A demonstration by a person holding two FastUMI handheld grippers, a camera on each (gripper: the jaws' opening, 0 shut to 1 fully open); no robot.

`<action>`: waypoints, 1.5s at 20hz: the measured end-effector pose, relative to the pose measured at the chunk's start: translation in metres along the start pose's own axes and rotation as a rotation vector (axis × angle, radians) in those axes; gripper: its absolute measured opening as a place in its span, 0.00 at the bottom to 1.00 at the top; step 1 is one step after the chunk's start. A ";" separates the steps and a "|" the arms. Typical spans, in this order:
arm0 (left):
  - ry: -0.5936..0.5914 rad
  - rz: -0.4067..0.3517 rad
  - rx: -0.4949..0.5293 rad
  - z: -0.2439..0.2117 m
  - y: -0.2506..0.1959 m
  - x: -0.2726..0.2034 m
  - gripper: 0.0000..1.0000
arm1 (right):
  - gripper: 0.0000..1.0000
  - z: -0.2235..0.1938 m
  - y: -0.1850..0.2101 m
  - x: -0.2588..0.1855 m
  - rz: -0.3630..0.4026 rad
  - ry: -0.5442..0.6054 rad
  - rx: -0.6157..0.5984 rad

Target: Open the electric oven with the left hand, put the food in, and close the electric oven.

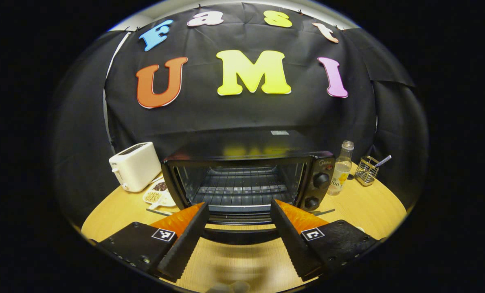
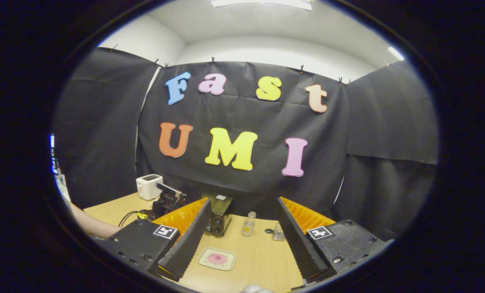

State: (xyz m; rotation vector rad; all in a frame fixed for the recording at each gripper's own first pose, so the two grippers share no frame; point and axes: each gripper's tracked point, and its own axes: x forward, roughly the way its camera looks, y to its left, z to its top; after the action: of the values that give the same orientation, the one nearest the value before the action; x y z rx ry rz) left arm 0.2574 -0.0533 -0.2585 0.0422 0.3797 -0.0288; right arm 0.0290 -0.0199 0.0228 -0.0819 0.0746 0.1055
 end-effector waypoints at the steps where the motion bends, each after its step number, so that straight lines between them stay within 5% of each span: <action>1: -0.012 -0.003 0.004 0.004 0.000 0.000 0.98 | 1.00 0.001 -0.004 -0.002 -0.008 0.000 -0.007; 10: -0.018 0.013 0.051 -0.001 0.000 0.003 0.97 | 1.00 -0.006 -0.021 -0.005 -0.055 0.017 -0.019; 24: 0.129 -0.025 0.044 -0.116 -0.009 -0.027 0.97 | 1.00 -0.022 0.002 0.008 -0.036 0.064 -0.003; 30: 0.115 -0.021 0.021 -0.118 -0.005 -0.029 0.97 | 1.00 -0.026 0.007 0.011 -0.041 0.080 0.016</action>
State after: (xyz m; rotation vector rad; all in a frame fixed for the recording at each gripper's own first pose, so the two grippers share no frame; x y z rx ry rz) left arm 0.1860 -0.0520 -0.3576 0.0607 0.4951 -0.0517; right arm 0.0371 -0.0144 -0.0046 -0.0719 0.1532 0.0609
